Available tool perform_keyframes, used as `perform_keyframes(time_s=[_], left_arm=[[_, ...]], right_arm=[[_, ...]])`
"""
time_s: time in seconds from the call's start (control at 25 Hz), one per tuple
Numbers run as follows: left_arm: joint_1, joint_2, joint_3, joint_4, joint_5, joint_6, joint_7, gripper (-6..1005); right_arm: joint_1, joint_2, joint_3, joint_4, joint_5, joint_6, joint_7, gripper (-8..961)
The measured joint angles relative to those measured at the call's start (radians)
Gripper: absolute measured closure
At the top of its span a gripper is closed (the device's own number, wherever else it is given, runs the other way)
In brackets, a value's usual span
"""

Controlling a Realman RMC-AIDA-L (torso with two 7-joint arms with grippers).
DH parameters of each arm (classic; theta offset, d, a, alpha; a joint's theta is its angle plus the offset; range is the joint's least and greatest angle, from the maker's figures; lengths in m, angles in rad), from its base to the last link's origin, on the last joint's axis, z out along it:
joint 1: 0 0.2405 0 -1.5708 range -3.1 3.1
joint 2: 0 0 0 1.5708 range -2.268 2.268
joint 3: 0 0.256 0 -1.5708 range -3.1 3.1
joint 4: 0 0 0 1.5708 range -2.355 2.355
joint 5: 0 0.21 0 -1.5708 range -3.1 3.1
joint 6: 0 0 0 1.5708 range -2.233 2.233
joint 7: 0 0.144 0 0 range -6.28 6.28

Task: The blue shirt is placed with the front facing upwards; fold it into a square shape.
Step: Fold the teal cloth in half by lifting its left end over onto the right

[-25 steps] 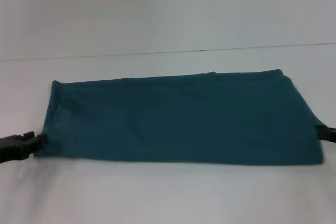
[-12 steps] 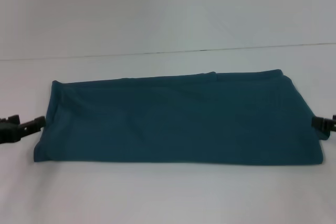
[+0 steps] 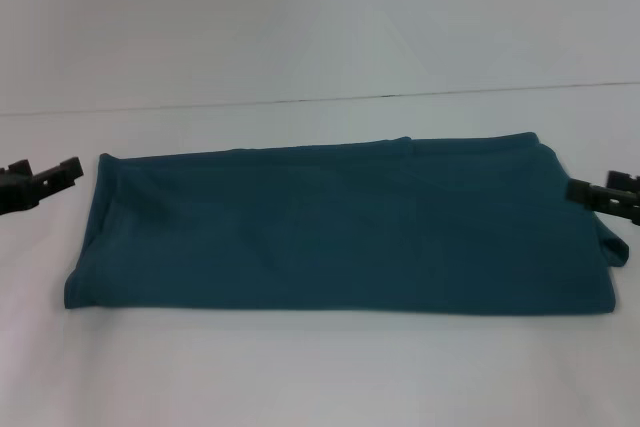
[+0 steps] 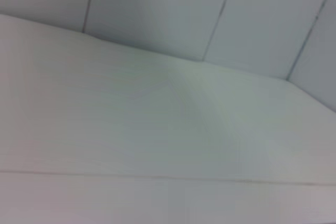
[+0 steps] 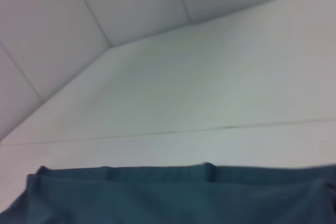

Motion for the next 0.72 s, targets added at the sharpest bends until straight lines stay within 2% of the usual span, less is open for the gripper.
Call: perform_keyframes(time_s=[0.08,0.24,0.52,0.72], left_arm=[[-0.004,-0.003,0.004,-0.008,-0.004,-0.015,-0.005,175],[-0.024,-0.004,0.007,-0.049,-0.003,-0.041,-0.009,175],[-0.067,-0.005,0.015,-0.144,0.001,-0.109,-0.012,174],[-0.075,-0.004,0.076,-0.136,0.024,-0.127,-0.096,174]], right_arm=[[0.012,0.005,-0.004,0.017,0.003,-0.001,-0.034,23],[0.060,0.001,-0.005,0.100,0.001,0.009,-0.106,23],[0.101,0.002,-0.021,0.139,-0.005,0.041,-0.157,23],[0.114,-0.006,-0.044,0.155,-0.005,0.078,-0.160,22]])
